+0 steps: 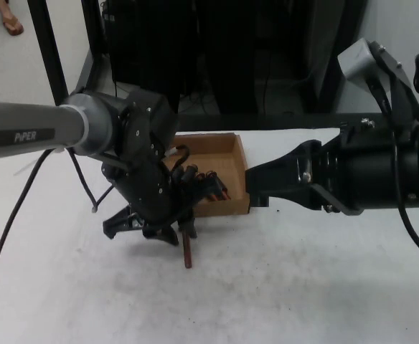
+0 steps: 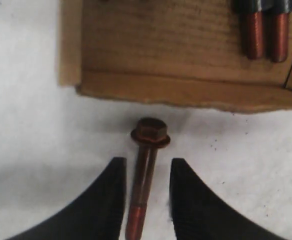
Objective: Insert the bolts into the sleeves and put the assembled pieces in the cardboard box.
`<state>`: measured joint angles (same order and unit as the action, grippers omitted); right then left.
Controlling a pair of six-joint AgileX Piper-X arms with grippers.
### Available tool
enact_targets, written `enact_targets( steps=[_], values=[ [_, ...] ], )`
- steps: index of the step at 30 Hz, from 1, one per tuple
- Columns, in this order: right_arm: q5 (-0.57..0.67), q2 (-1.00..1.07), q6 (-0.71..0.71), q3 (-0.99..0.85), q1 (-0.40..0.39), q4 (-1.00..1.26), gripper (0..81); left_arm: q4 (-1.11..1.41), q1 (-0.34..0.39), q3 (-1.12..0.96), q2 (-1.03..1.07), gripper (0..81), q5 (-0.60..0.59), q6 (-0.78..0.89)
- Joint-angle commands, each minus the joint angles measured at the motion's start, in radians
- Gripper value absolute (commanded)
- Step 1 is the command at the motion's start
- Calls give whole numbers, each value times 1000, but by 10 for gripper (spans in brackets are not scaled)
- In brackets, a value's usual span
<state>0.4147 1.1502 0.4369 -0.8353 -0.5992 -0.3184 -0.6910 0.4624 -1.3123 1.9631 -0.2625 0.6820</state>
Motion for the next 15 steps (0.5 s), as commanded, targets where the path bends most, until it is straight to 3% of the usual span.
enact_targets(
  steps=[1, 15],
  values=[
    [18, -11, -3, 1, 3, 17, 3, 26, -2, -13, -1, 289, 29, 15],
    [40, -11, -3, 1, 3, 17, 3, 29, -2, -13, 57, 289, 41, 15]
  ],
)
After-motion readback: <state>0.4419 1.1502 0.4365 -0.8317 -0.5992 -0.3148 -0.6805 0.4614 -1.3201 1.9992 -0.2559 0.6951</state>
